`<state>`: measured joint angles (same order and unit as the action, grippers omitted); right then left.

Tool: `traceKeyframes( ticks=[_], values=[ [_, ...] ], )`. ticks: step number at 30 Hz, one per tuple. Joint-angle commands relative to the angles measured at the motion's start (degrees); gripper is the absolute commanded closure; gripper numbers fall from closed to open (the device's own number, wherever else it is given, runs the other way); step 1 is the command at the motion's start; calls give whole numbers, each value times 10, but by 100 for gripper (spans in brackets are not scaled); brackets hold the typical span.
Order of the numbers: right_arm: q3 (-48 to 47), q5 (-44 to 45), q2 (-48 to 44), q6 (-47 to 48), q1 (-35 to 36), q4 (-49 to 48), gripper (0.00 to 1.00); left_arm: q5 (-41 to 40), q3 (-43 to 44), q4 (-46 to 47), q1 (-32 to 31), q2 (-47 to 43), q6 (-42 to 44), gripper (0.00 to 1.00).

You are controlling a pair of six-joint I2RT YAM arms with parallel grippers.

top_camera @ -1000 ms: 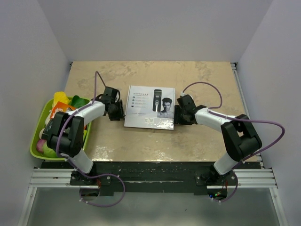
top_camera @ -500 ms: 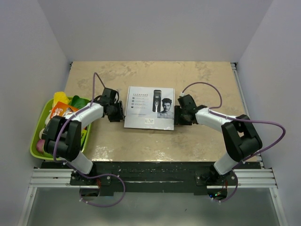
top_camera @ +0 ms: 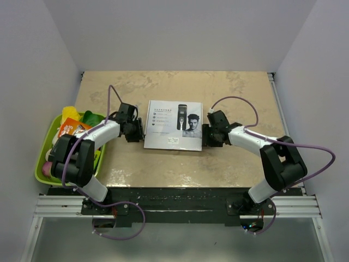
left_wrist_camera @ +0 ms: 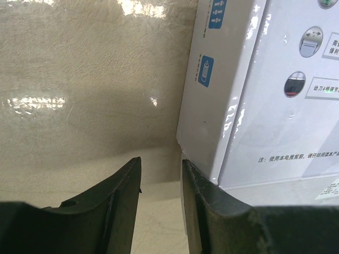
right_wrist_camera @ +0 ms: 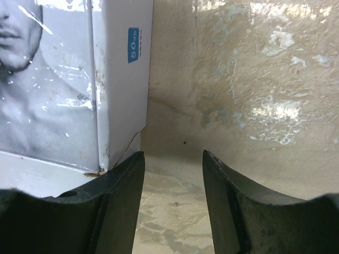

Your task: Sort the hair-cutting tools

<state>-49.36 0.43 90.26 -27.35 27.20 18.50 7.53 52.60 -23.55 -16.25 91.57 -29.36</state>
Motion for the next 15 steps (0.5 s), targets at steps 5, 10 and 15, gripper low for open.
traceKeyframes(
  ticks=[5, 10, 15],
  values=[
    [-5, -103, -29, -4, 19, -28, 48, 81, -2, 26, -25, -13, -13, 58],
    [-5, -83, -25, -8, 20, -29, 47, 77, -2, 27, -26, -9, -10, 58],
    [-1, -36, -27, -10, 20, -19, 46, 44, 5, 3, -26, -6, -2, 57]
  ],
)
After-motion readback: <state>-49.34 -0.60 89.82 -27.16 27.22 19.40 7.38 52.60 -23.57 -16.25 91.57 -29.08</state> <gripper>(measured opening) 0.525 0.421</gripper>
